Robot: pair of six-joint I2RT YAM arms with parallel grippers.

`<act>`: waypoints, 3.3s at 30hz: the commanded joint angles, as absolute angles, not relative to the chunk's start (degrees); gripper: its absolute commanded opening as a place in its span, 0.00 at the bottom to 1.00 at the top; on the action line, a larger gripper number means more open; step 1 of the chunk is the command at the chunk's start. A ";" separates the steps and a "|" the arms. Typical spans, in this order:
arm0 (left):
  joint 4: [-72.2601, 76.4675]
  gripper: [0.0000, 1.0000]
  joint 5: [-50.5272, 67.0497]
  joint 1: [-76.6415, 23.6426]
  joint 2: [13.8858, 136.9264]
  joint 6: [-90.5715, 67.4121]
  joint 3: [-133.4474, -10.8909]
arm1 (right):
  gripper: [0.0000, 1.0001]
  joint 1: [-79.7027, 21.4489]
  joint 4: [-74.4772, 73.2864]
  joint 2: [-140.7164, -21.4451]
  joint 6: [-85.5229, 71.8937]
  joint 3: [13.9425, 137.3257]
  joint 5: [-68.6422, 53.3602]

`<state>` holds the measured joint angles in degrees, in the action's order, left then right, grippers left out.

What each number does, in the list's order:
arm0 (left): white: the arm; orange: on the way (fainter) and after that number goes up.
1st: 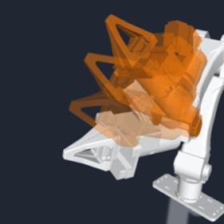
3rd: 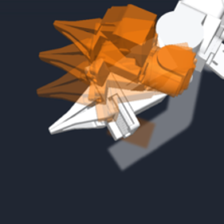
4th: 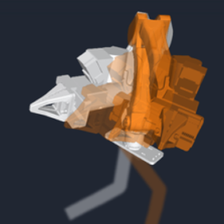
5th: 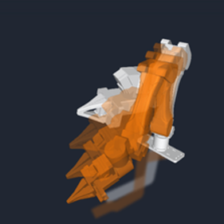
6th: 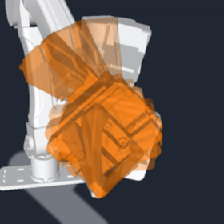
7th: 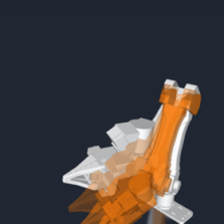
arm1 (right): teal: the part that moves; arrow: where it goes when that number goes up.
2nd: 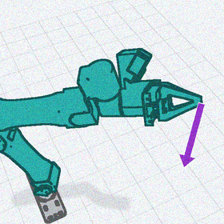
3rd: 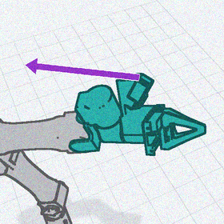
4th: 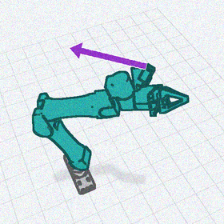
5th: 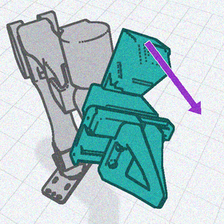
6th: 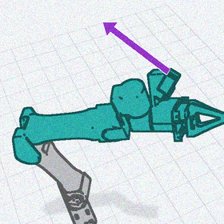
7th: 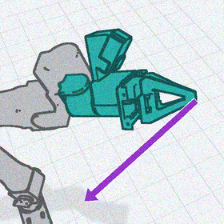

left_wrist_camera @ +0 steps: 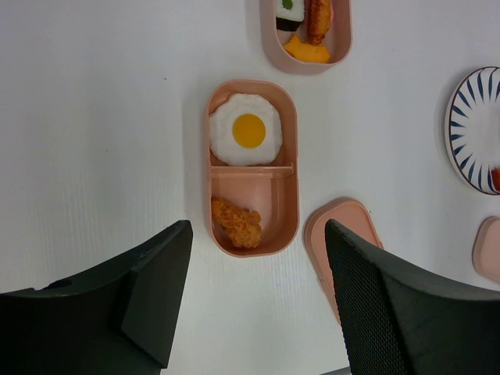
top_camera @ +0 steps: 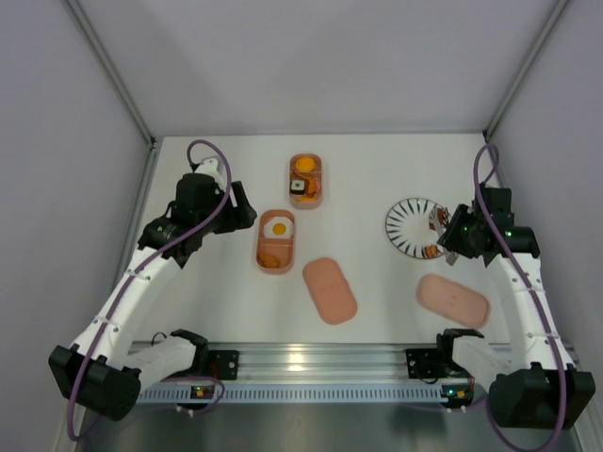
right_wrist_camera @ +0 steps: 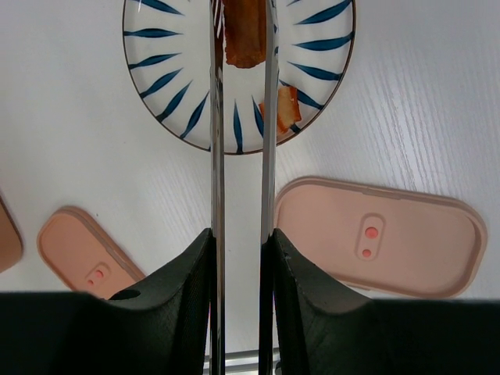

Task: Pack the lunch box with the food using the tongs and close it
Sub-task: Pick up the fake food from the plate, then place the fake food in the packing box.

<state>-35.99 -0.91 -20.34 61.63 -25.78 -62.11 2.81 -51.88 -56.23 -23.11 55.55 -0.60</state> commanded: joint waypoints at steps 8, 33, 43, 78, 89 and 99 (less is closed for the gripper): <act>-33.40 0.74 -1.23 -20.04 61.35 -25.49 -62.14 | 0.11 3.87 -49.75 -55.55 -21.80 58.62 -4.92; -33.57 0.74 -1.58 -20.04 62.05 -25.58 -62.31 | 0.06 -10.68 -47.55 -58.61 -25.83 63.62 -8.81; -33.49 0.74 -1.76 -20.04 62.23 -25.66 -62.31 | 0.06 -29.96 -44.12 -65.38 -32.17 69.87 -3.43; -35.51 0.74 -3.78 -20.04 61.35 -24.61 -62.84 | 0.05 -52.38 -38.58 -95.09 -34.01 90.17 1.76; -36.04 0.74 -4.05 -20.04 61.17 -24.08 -63.19 | 0.04 -55.45 -39.99 -90.45 -34.80 84.64 2.81; -36.21 0.74 -3.87 -19.95 60.82 -24.43 -63.19 | 0.05 -58.71 -40.51 -85.78 -37.70 76.73 5.62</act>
<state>-36.60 -3.75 -20.34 62.37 -24.91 -62.11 -57.25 -42.81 -89.19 -35.86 77.25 3.25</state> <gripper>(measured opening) 0.740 0.309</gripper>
